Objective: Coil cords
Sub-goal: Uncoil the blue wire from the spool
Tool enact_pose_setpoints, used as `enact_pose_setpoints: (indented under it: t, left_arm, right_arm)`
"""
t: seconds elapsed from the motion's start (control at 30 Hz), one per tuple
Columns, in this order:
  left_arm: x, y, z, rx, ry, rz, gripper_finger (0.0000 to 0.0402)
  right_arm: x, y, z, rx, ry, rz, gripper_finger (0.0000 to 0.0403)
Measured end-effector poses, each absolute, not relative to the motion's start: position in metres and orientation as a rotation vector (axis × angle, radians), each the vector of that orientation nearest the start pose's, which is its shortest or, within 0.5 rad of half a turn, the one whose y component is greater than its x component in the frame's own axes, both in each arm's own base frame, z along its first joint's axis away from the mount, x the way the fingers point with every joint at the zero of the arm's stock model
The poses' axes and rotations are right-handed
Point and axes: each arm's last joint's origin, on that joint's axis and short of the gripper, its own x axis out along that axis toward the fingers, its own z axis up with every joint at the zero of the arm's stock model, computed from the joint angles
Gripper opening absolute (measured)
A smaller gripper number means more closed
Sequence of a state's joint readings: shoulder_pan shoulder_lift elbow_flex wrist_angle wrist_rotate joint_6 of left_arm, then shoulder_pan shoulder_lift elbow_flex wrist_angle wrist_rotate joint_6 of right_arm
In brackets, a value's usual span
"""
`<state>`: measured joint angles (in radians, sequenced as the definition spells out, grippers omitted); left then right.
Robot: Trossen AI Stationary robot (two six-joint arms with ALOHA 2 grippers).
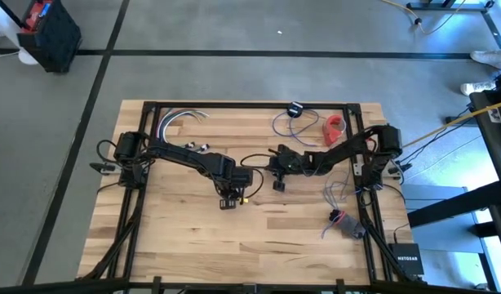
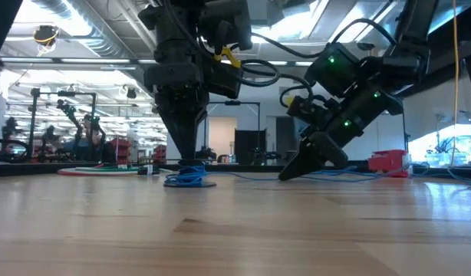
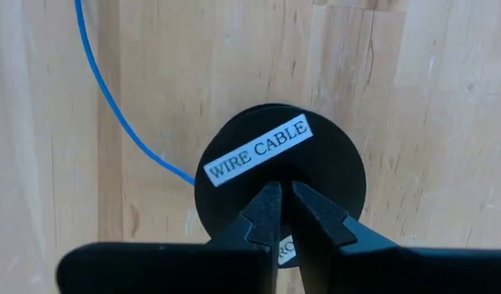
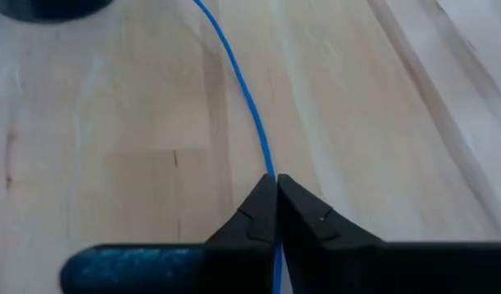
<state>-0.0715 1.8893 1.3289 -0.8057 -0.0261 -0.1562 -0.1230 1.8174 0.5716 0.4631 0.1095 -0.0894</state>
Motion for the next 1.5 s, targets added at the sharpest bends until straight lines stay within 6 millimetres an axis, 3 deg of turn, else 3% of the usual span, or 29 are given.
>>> enact_pose_setpoints:
  t: [0.27, 0.43, 0.73, 1.0, 1.3, 1.5]
  left_arm:
    - [0.357, -0.025, 0.18, -0.059, 1.404, 0.071, 0.0021]
    - [0.355, -0.025, 0.179, -0.075, 1.423, 0.087, 0.0021]
    - [0.351, -0.024, 0.179, -0.098, 1.466, 0.117, 0.0021]
    - [0.351, -0.024, 0.179, -0.099, 1.462, 0.116, 0.0021]
    - [0.351, -0.024, 0.179, -0.097, 1.457, 0.114, 0.0021]
    - [0.351, -0.024, 0.179, -0.097, 1.46, 0.115, 0.0021]
  right_arm:
    - [0.267, -0.024, 0.091, -0.168, 0.968, -0.244, 0.0008]
    - [0.244, -0.009, 0.102, -0.258, 1.138, -0.257, 0.0004]
    - [0.201, 0.003, 0.117, -0.233, 1.41, -0.321, 0.0007]
    - [0.214, 0.003, 0.12, -0.207, 1.238, -0.333, 0.0042]
    - [0.257, 0.007, 0.141, -0.203, 0.71, -0.222, 0.0135]
    - [0.283, -0.007, 0.134, -0.217, 0.523, -0.17, 0.0153]
